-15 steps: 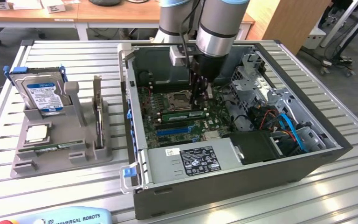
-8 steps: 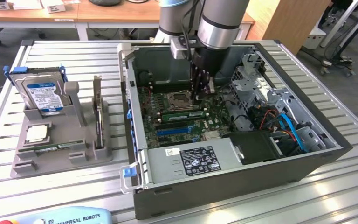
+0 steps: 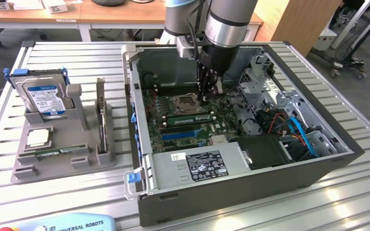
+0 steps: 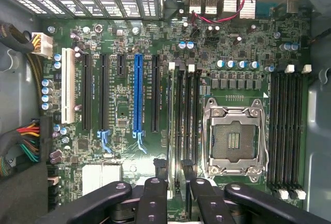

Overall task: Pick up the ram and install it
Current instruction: 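Press down the ram until it locks into place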

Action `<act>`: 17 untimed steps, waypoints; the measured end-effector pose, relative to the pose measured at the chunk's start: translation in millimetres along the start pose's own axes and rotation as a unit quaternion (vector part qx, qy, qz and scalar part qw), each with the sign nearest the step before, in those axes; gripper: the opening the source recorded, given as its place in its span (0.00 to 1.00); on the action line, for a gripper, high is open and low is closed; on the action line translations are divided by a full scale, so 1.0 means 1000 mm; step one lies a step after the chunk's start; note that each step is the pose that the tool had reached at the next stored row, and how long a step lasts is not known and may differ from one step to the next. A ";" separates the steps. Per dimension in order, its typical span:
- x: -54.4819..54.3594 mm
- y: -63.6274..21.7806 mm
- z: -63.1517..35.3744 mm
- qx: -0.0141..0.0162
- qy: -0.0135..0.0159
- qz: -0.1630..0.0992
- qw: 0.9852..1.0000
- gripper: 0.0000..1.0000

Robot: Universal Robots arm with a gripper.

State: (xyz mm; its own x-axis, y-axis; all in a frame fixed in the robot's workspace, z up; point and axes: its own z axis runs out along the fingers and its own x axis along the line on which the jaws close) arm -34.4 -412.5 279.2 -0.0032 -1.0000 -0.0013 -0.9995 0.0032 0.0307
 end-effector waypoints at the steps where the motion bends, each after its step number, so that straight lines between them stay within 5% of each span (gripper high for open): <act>1: 0.000 0.0000 0.0000 0.000 0.000 0.000 1.000 0.25; 10: 0.000 0.0000 0.0000 0.000 0.000 0.000 1.000 0.24; 13: 0.000 0.0000 0.0000 0.000 0.000 0.000 1.000 0.11; 17: 0.000 0.0000 0.0000 0.000 0.000 0.000 1.000 0.10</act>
State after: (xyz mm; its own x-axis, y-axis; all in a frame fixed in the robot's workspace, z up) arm -34.4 -412.5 279.2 -0.0032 -1.0000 -0.0012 -0.9995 0.0031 0.0307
